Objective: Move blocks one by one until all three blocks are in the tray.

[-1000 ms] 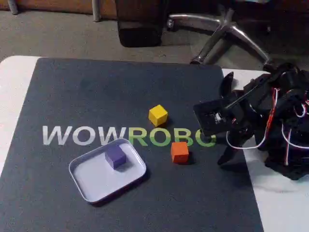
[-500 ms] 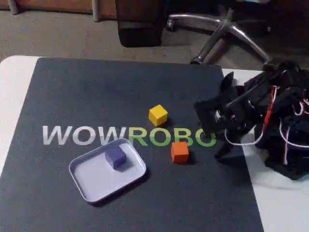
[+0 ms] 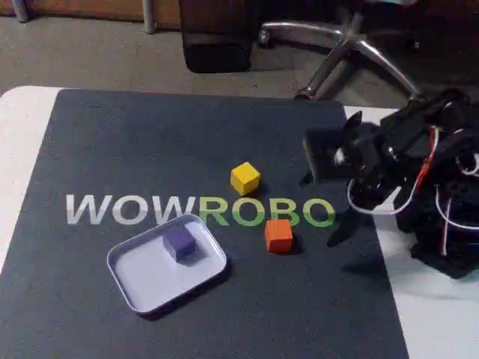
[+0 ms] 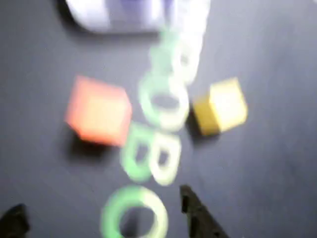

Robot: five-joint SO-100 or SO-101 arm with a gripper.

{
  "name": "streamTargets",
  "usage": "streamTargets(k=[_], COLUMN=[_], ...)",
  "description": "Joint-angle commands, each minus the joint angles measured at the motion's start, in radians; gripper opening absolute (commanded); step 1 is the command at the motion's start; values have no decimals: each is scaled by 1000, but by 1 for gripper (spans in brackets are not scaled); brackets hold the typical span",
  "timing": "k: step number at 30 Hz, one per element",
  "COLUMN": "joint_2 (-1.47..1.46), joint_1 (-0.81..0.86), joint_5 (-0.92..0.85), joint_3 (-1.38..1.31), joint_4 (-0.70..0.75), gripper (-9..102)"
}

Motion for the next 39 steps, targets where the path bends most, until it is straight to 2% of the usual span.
streamTargets(k=[1,6,15,18,28,39], joint_2=[6,-103,-678,-813,-974,-985], joint_1=[-66,-107,-186,-206,-123,32], joint_5=[112,189,485,528,474,275], joint_3=[-143,-359,-773,-844,-821,-603], joint_4=[55,202,259,259,167,-63], gripper=[38,38,37,37,37,37])
